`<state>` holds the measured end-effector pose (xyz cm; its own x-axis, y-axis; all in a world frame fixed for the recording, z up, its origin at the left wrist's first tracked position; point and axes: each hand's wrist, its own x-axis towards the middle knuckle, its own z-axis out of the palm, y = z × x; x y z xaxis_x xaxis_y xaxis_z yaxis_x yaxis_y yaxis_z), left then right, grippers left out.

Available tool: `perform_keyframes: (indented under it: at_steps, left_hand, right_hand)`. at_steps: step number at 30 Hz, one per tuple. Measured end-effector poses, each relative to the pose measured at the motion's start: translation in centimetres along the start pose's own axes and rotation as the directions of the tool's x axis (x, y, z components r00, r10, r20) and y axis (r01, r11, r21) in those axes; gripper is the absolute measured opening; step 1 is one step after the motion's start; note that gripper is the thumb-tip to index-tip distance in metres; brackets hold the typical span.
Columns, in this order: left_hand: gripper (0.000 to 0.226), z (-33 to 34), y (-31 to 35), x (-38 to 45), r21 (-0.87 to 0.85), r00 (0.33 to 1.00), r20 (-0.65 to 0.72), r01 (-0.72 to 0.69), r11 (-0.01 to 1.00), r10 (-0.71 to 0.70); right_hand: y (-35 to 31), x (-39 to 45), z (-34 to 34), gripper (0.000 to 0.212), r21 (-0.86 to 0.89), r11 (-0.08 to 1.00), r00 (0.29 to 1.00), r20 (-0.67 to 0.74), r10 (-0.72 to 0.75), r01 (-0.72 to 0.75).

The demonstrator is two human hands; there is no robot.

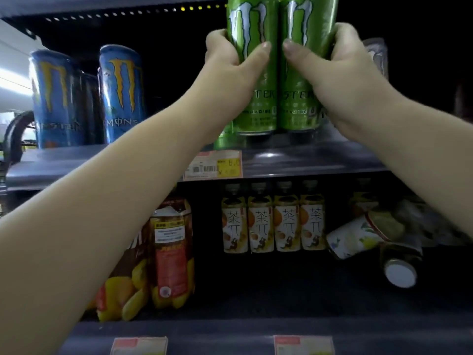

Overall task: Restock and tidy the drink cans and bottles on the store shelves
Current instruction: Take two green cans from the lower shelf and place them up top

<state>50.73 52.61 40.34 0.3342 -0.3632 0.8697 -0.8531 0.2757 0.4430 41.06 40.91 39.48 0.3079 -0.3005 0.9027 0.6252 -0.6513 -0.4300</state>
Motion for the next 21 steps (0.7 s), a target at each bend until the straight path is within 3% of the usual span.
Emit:
perform_keyframes:
  at_steps: [8,11,15,19,21]
  left_hand:
    - [0.041,1.0,-0.6,-0.2,-0.006,0.996,-0.068,0.065,0.998,-0.065]
    - [0.032,0.4,-1.4,-0.5,-0.03,0.99,-0.085,0.111,0.993,-0.113]
    - [0.036,-0.8,-1.8,-0.6,-0.005,0.987,-0.086,0.138,0.99,-0.138]
    - [0.036,-1.9,-2.1,-0.3,0.005,0.986,-0.076,0.149,0.989,-0.148]
    - [0.037,-2.3,-2.5,-0.1,-0.054,0.982,-0.063,0.176,0.983,-0.18]
  right_hand:
    - [1.6,-0.5,0.6,0.052,-0.038,0.999,1.0,-0.016,0.025,-0.026]
    - [1.5,-0.8,1.0,0.051,-0.124,0.992,1.0,-0.025,-0.008,0.005]
    - [1.0,-0.2,1.7,0.049,-0.304,0.952,1.0,-0.017,-0.025,0.018]
    - [0.8,0.6,2.8,0.054,-0.344,0.931,0.992,-0.017,0.122,-0.121]
    - [1.0,0.7,3.0,0.039,-0.331,0.93,0.987,-0.009,0.163,-0.157]
